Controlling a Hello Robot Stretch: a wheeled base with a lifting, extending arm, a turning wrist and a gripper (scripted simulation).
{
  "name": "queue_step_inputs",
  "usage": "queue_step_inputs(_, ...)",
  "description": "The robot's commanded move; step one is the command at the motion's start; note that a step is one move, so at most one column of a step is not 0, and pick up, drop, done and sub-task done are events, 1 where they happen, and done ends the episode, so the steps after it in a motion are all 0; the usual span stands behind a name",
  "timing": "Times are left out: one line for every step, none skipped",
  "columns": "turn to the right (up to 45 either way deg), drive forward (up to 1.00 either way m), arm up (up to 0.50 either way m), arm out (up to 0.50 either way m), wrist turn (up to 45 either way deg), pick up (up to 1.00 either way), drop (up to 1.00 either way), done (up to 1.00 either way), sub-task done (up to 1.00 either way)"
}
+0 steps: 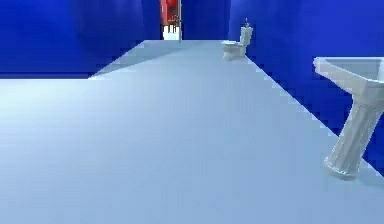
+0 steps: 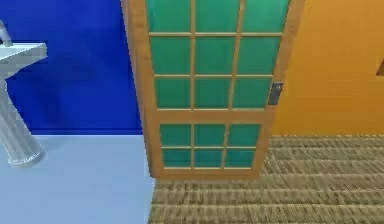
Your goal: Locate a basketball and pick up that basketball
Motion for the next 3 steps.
queue_step_inputs(45.0,0.00,0.00,0.00,0.0,0.00,0.00,0.00,0.00)
queue_step_inputs(42.0,0.00,0.00,0.00,0.0,0.00,0.00,0.00,0.00)
queue_step_inputs(3.0,0.00,0.00,0.00,0.0,0.00,0.00,0.00,0.00)
